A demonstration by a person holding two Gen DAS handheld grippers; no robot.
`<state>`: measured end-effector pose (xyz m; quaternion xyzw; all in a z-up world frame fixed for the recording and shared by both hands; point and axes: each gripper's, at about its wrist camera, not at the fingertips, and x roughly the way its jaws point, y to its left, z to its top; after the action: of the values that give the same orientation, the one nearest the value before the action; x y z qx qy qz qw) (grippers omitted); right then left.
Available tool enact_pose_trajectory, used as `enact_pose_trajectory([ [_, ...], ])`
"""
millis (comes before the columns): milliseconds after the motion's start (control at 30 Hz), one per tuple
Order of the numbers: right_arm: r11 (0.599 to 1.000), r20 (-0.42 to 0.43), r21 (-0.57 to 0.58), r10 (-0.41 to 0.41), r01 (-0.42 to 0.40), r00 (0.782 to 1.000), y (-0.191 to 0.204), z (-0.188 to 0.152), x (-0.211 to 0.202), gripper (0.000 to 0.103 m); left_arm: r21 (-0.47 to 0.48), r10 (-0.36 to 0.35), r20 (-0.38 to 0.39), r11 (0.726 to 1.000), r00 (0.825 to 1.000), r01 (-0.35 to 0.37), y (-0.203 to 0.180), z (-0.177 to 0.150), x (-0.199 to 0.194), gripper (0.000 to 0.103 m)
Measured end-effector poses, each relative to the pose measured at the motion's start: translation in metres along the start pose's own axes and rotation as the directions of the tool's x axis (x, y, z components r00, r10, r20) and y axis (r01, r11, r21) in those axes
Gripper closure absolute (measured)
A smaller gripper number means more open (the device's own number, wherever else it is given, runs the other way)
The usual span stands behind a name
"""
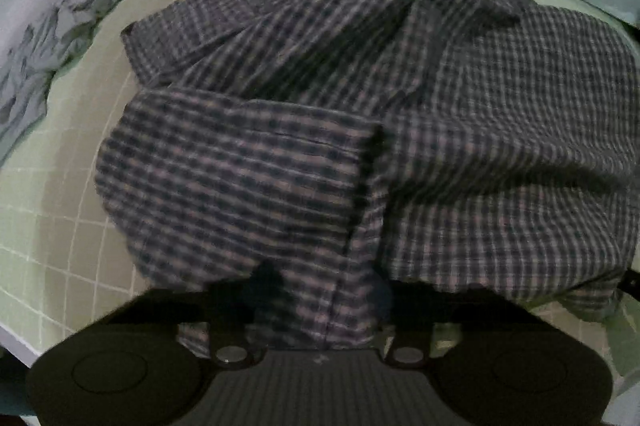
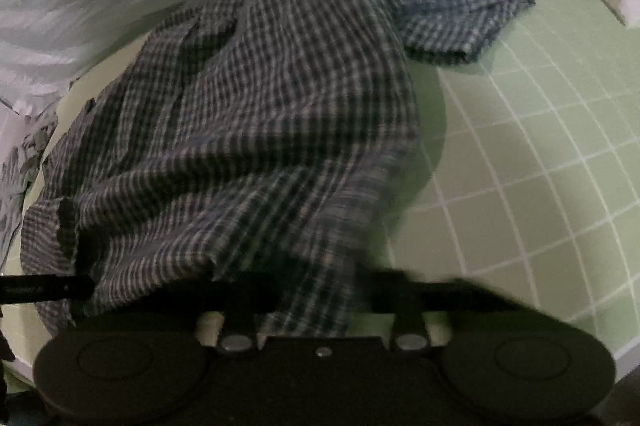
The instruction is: Fold clothes
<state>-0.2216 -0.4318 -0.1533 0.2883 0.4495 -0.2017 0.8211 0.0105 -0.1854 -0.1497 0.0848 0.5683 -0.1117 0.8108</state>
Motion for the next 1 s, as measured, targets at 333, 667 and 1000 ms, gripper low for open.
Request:
enact_pose_trajectory([
  [333,0.993,0.273,-0.05,-0.093,0.111,0.958,-0.016,0.025,-0.104,0.102,-0.287,-0.018,0.173,0.956,0.985,0.068,0.096,-0.013,-0.099,0.099],
  [667,0.979,0.228,0.012,-0.201,0.204,0.953,-0.039,0.056,-0.087,0.097,-0.442,0.112,0.041,0.893,0.993,-0.083,0.132,-0.03,-0.072,0.088],
  [1000,0.985,0.276,0.141,-0.134,0.098,0.952,-0.067,0.057,-0.071,0.017,-0.289,0.109,0.164,0.955,0.98,-0.058,0.067,-0.024,-0.077,0.016],
])
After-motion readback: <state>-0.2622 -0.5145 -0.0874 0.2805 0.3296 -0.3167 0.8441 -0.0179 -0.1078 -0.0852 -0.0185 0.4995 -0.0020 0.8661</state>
